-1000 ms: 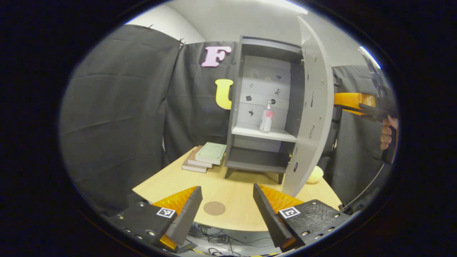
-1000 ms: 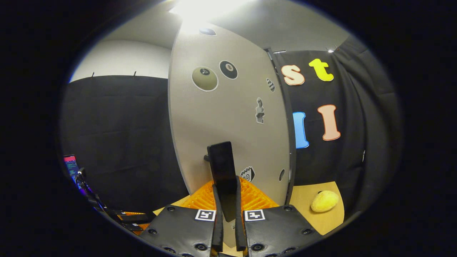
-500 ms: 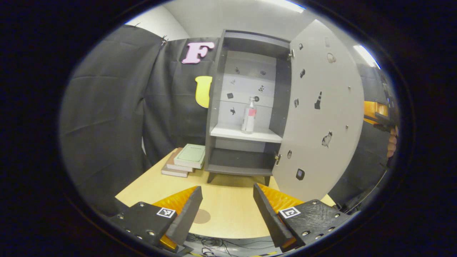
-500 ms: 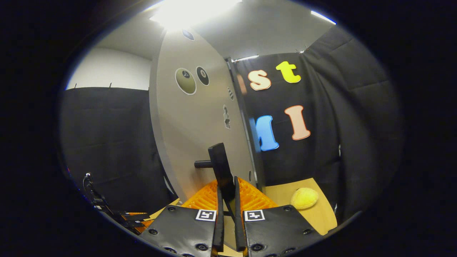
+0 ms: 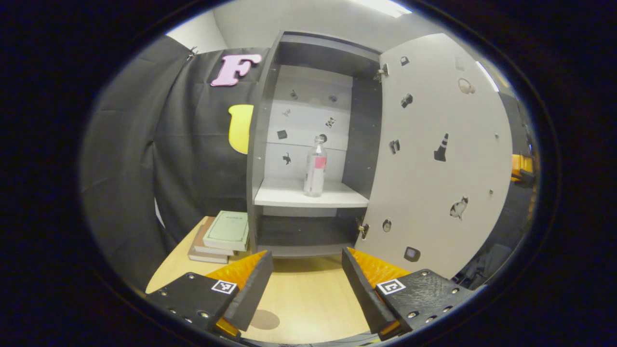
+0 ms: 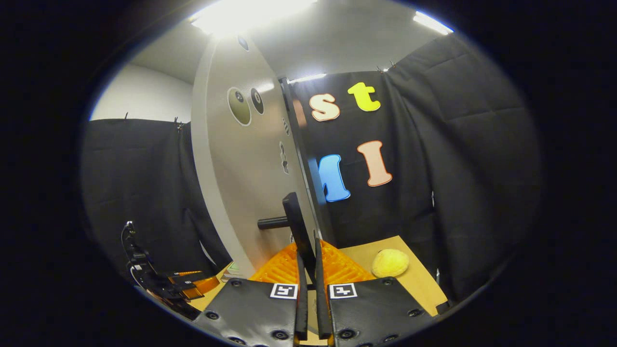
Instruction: Open the cabinet door with the right hand, grasp the bottle in the cabinet with the left hand and place it on the coaster, then close the cabinet door with the right hand.
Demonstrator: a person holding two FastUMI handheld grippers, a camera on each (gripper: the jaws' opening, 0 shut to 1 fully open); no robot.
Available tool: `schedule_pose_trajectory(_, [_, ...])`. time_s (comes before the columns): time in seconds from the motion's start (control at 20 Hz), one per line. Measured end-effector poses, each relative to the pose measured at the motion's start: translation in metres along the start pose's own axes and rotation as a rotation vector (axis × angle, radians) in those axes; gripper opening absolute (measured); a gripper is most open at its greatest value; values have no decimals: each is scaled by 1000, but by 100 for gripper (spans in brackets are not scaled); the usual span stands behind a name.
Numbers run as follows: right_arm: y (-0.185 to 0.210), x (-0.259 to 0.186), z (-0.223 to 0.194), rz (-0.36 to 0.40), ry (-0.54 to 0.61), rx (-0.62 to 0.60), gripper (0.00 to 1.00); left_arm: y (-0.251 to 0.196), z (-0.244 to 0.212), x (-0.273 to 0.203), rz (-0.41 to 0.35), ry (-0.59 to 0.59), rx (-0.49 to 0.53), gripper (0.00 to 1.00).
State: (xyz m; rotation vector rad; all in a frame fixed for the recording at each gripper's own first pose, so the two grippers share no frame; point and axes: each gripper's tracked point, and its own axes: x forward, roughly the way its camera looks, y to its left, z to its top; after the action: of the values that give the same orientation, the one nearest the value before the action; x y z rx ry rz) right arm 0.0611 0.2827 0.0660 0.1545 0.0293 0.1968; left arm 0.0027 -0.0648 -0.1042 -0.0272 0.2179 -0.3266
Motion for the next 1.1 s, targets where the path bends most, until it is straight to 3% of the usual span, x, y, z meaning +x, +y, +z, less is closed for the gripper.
schedule_pose_trajectory(0.2, [-2,-29,-5,-98,-12,-82,13,23,28,44,-54,-21,34,87])
schedule_pose_trajectory(0.3, [-11,-50,-14,-186,-1,-59,8,31,43,67,-95,-31,49,92])
schedule_pose_trajectory(0.4, [-25,-68,-15,-287,-3,-28,13,34,64,86,-127,-58,61,87])
schedule_pose_trajectory(0.45, [-33,-80,-12,-338,-10,-5,13,35,75,96,-137,-70,71,90])
schedule_pose_trajectory(0.7, [-75,-126,15,-583,-109,53,7,33,121,142,-185,-118,75,89])
schedule_pose_trajectory(0.8, [-87,-129,20,-629,-109,41,15,26,142,157,-200,-143,65,89])
schedule_pose_trajectory(0.95, [-103,-111,28,-646,-100,14,16,14,171,181,-210,-179,73,87])
schedule_pose_trajectory(1.1, [-119,-76,28,-603,-77,3,39,5,193,206,-196,-208,86,88])
